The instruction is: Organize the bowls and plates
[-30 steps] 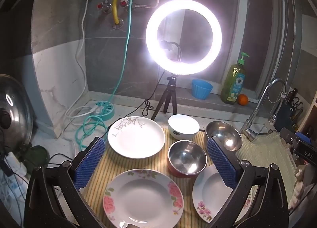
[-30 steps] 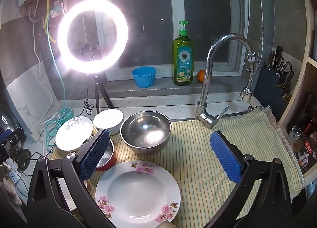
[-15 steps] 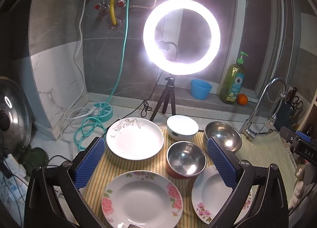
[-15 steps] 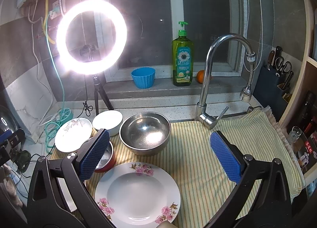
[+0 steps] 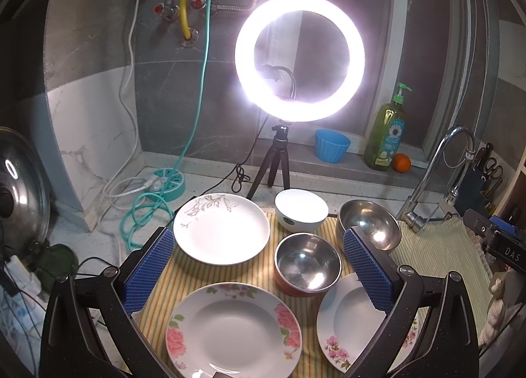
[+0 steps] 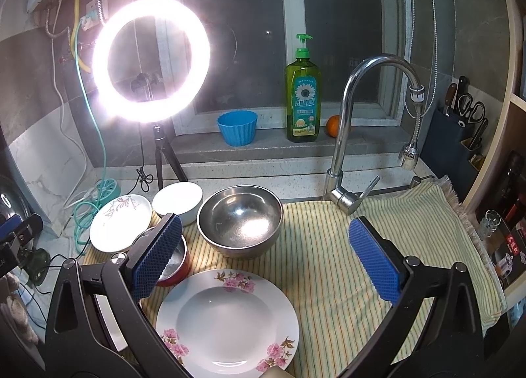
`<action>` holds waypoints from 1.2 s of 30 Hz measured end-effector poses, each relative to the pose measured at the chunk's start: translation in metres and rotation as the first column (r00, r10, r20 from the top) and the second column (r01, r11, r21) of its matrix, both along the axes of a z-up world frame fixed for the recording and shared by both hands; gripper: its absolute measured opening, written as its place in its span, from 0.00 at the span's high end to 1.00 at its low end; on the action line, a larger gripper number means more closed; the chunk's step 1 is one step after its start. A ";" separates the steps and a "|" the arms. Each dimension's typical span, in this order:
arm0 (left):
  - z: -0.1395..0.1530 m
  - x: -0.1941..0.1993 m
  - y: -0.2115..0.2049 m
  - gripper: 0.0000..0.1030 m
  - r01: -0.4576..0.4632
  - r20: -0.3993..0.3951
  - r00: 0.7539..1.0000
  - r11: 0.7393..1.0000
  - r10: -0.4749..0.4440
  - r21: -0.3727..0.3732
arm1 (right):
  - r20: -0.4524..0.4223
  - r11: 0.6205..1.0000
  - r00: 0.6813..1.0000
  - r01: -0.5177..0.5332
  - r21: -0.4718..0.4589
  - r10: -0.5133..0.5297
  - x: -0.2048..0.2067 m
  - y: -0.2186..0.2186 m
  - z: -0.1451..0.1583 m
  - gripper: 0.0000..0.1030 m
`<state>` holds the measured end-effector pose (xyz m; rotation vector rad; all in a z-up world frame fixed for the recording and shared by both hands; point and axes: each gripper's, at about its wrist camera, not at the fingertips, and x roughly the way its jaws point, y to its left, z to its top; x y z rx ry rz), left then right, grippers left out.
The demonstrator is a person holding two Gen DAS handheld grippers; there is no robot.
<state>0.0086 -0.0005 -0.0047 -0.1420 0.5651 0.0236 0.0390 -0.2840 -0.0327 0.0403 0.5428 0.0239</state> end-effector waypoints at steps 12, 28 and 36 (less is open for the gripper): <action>-0.001 0.000 -0.003 0.01 0.004 -0.001 1.000 1.000 -0.004 -0.001 | -0.002 1.000 1.000 0.001 0.001 -0.001 0.001 0.000 -0.001 0.00; -0.001 0.002 -0.002 0.01 0.004 -0.004 1.000 1.000 -0.004 -0.003 | -0.005 1.000 1.000 -0.001 0.002 0.001 0.001 -0.001 -0.004 0.00; -0.002 0.001 -0.003 0.01 0.005 -0.005 1.000 1.000 -0.005 -0.002 | -0.006 1.000 1.000 -0.001 0.001 0.001 0.002 0.000 -0.005 0.00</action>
